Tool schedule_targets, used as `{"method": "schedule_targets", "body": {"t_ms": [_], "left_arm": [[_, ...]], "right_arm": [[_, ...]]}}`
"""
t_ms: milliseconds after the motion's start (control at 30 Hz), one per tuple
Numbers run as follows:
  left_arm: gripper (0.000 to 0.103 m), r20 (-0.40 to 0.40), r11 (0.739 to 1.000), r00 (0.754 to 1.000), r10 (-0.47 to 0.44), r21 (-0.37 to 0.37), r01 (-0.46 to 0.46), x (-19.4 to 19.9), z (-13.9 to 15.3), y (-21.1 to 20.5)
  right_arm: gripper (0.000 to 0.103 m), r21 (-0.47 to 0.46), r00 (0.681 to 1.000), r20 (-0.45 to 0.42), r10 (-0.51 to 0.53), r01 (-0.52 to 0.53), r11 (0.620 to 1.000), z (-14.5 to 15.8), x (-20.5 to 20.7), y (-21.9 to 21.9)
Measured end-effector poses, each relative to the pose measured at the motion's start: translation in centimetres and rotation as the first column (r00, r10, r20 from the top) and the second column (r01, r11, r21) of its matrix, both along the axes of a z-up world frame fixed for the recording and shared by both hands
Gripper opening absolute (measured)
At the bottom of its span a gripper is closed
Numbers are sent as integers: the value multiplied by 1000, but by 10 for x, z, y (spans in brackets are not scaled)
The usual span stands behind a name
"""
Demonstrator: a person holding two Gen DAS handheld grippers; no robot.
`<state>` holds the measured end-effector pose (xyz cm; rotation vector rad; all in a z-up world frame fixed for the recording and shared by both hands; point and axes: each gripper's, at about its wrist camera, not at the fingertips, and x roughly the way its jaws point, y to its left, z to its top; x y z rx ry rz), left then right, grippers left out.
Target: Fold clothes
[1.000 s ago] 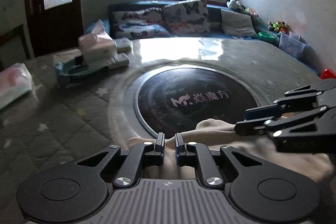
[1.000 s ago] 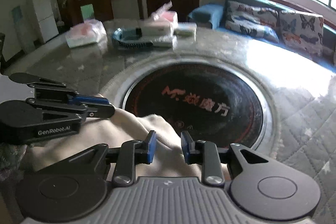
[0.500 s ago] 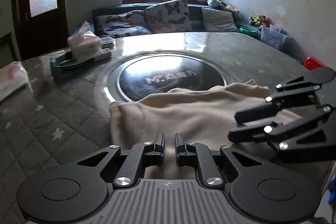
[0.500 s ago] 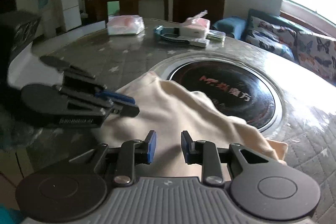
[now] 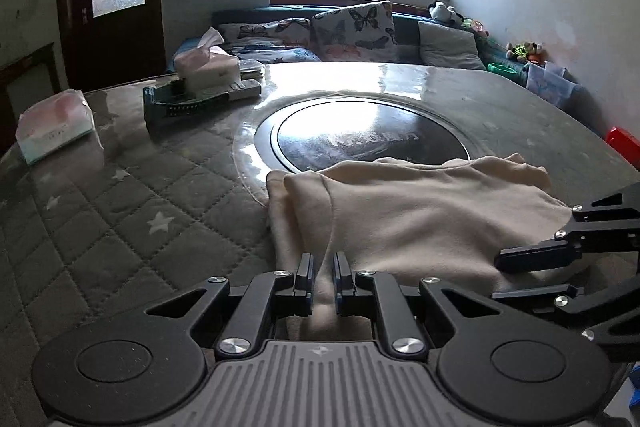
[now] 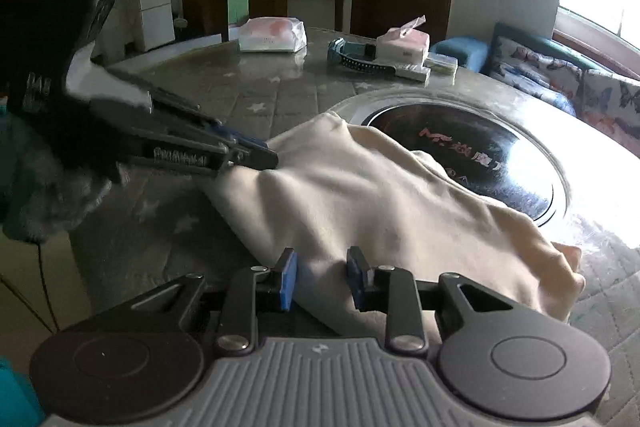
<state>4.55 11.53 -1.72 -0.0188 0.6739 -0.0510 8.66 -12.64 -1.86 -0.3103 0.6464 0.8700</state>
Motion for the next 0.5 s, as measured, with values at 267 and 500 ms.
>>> {"method": "schedule_targets", "body": {"t_ms": [267,500], "left_arm": [[12,63,999,997,-45,-11,46,-1,24,-14],[12,58,982,981,-186,-24,188,13,23,-58]], "right_arm": [[27,42,997,-12,-82,83,996,9,14,-26],[27,31,971,-60,-230,232,972,-6,63,-52]]}}
